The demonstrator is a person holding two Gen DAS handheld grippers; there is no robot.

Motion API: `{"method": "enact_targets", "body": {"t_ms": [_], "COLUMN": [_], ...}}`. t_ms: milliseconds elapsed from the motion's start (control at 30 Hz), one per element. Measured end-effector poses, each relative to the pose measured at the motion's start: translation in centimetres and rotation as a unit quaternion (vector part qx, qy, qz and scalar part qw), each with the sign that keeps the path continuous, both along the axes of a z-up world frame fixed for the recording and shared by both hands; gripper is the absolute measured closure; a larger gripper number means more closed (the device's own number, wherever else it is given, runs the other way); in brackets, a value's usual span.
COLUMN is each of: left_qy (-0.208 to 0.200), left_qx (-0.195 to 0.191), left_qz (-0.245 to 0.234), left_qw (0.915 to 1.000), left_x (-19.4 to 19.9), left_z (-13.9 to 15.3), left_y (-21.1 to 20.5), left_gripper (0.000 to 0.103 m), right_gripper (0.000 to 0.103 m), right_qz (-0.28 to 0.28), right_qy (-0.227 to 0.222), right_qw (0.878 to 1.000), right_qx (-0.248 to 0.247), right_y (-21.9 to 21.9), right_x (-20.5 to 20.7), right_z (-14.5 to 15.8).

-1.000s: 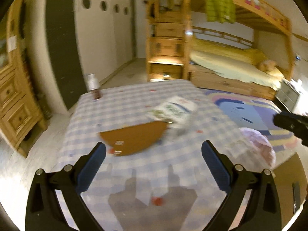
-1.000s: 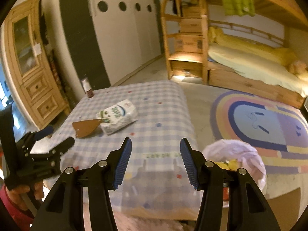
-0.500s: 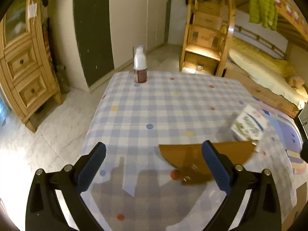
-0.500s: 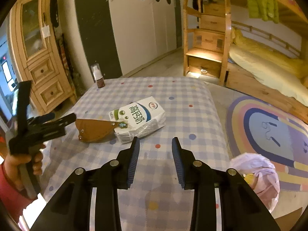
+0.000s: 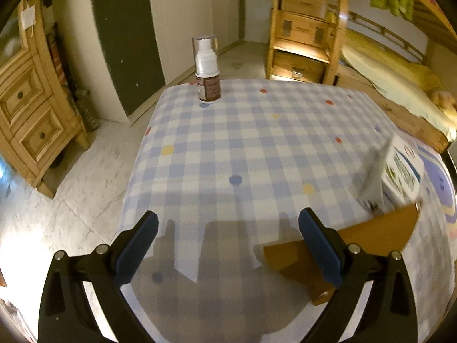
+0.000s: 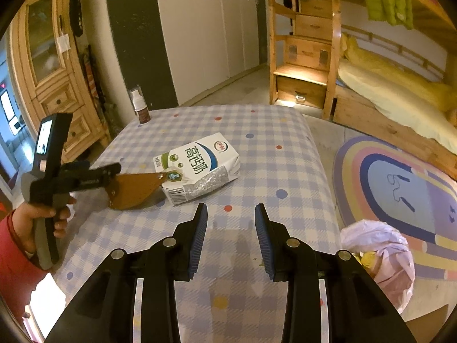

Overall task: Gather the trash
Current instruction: 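Reach the right gripper toward the milk carton while the left approaches the brown cardboard, then grasp the brown cardboard piece with the left gripper and lift it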

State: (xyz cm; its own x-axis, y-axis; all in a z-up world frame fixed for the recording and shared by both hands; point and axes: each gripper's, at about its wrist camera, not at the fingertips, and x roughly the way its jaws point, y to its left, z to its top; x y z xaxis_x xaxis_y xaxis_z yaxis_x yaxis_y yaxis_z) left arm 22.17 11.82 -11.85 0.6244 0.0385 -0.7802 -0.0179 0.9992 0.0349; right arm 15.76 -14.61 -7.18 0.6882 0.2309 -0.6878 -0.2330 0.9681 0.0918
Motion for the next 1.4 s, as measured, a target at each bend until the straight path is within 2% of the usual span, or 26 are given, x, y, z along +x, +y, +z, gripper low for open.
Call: {"method": "enact_targets", "body": {"t_ms": [267,533,667,733,800,867,933,1033,1133,1300,1400], "left_qy": [0.005,-0.008,-0.041,-0.038,-0.028,-0.017,-0.002,0.002,0.002,-0.003,-0.009], "left_qx": [0.031,0.016,-0.046,-0.048,-0.029,-0.015,-0.001,0.021,0.009,-0.002,-0.005], "left_qz": [-0.030,-0.054,-0.106,-0.134,-0.163,-0.182,-0.195,-0.203,-0.205,-0.220,-0.206], "left_qw": [0.9991,0.9984,0.9924,0.9890,0.9857,0.9830,0.9809,0.9789,0.9786,0.9755,0.9785], "left_x": [-5.1,-10.0,-11.9,-12.2,-12.4,-12.6,-12.5,-12.8,-13.0,-13.0,-13.0], "left_z": [-0.3,0.6,2.5,2.5,1.7,0.9,0.0,-1.0,-1.0,-1.1,-0.8], "left_y": [-2.1,-4.0,-4.9,-6.1,-7.8,-8.9,-9.9,-10.2,-9.7,-10.0,-9.9], "left_gripper": [0.007,0.007,0.007,0.007,0.008,0.020,0.025,0.026,0.028,0.041,0.048], "right_gripper": [0.067,0.067,0.066,0.066,0.066,0.066,0.066,0.066,0.066,0.066,0.066], "right_qz": [0.004,-0.005,-0.017,-0.021,-0.022,-0.021,-0.023,-0.027,-0.028,-0.028,-0.021], "right_qy": [-0.004,-0.014,-0.017,-0.015,-0.013,-0.013,-0.013,-0.011,-0.010,-0.004,0.002], "right_qw": [1.000,1.000,0.999,0.999,0.999,0.999,0.999,0.999,0.999,0.999,0.999], "right_qx": [0.008,0.013,0.022,0.026,0.028,0.027,0.028,0.028,0.030,0.035,0.032], "right_y": [-0.2,-1.5,-2.5,-2.8,-3.0,-3.1,-3.3,-3.8,-4.2,-4.3,-3.9], "right_x": [-1.3,-2.8,-3.4,-3.6,-3.8,-4.0,-4.1,-4.3,-4.4,-4.3,-4.1], "right_z": [0.4,1.2,1.3,1.3,1.2,1.2,1.2,1.0,0.9,0.4,0.1]}}
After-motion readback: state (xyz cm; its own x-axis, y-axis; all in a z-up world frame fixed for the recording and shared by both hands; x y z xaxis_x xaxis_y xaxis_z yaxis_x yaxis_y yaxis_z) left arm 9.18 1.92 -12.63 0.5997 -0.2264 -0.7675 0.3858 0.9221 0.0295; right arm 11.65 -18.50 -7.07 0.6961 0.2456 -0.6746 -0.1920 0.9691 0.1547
